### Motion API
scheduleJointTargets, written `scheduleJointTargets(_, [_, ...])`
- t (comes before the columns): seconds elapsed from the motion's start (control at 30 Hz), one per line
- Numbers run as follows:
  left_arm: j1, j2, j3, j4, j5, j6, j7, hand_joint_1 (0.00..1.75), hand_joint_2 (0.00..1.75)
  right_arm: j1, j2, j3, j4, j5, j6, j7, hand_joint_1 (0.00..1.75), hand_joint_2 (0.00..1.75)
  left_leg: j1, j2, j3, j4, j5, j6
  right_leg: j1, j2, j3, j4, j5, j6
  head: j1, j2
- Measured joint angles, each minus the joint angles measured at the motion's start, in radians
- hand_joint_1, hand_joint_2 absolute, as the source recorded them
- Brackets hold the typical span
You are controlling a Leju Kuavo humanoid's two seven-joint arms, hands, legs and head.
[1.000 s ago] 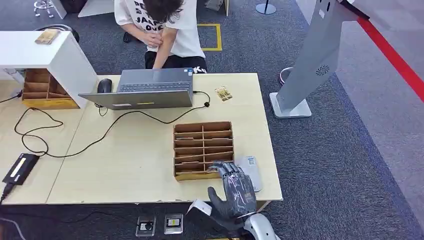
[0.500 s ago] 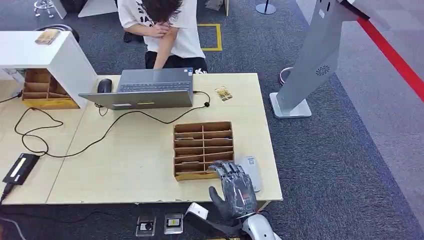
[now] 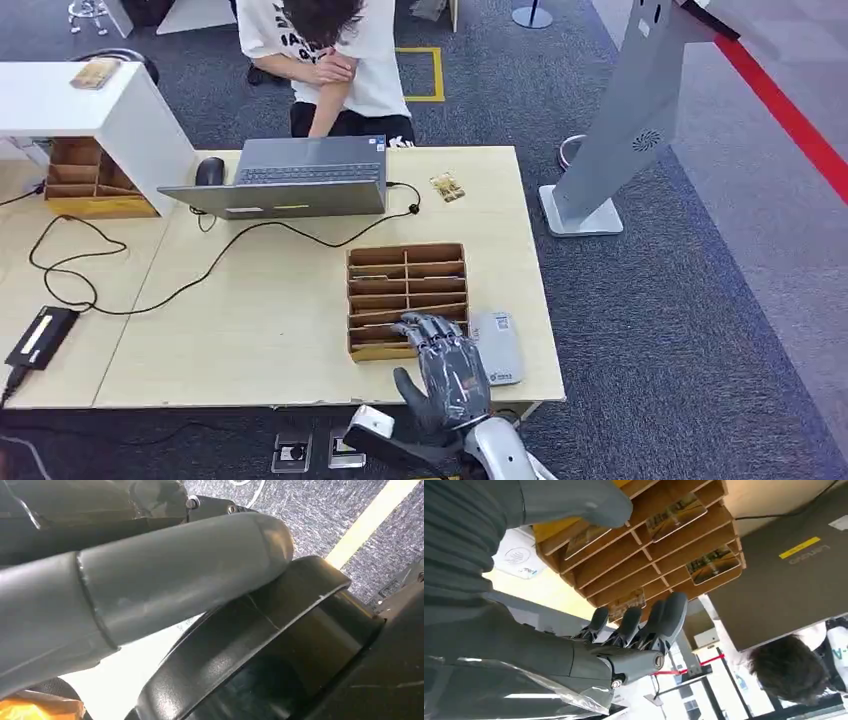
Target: Pass the card to the sensor for recognition and then transmit it.
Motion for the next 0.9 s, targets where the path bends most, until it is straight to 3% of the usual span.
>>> scheduleJointTargets(0.47, [0.0, -0.001, 0.0, 0.0, 0.016, 0.0, 0.0, 0.0, 0.0, -0.071, 0.071, 0.03, 0.111, -0.059, 0.003, -0.056, 0.63, 1.75, 0.0, 0.0, 0.0, 0.0, 0.0, 0.0, 0.0, 0.0, 0.0, 0.0, 0.0, 0.0, 0.0, 0.0])
scheduleJointTargets(0.9, [0.0, -0.003, 0.0, 0.0, 0.018, 0.001, 0.0, 0.0, 0.0, -0.113, 0.08, 0.045, 0.235, -0.085, -0.024, -0.044, 0.68, 1.75, 0.0, 0.0, 0.0, 0.0, 0.0, 0.0, 0.0, 0.0, 0.0, 0.0, 0.0, 0.0, 0.0, 0.0])
